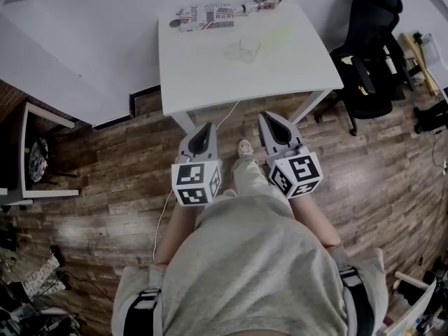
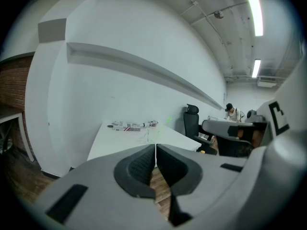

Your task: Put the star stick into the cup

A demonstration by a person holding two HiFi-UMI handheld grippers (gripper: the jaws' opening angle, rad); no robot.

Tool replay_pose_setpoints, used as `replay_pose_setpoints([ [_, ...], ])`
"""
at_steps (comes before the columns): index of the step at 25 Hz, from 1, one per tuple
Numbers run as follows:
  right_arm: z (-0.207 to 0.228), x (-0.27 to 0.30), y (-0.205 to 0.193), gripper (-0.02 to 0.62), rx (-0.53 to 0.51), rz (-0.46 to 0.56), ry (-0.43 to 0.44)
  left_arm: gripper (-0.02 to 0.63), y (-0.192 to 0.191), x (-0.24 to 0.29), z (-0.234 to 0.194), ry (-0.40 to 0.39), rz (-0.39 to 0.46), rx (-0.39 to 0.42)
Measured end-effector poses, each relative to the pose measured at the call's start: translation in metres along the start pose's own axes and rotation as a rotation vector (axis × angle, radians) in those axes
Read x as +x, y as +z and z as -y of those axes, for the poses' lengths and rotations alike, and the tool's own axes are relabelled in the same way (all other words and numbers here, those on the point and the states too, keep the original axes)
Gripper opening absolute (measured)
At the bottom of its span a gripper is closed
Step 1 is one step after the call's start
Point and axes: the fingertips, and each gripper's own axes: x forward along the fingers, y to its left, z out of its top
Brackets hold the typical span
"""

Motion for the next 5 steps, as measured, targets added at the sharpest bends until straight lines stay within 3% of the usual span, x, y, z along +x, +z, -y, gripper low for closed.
replay_pose_setpoints([
  [5,0.0047,0.0002,-0.0028,-0.006,0.003,-0.004,-0.004,0.009,-0.0002,0.0033,0.0020,-0.001,0.000,0.000],
])
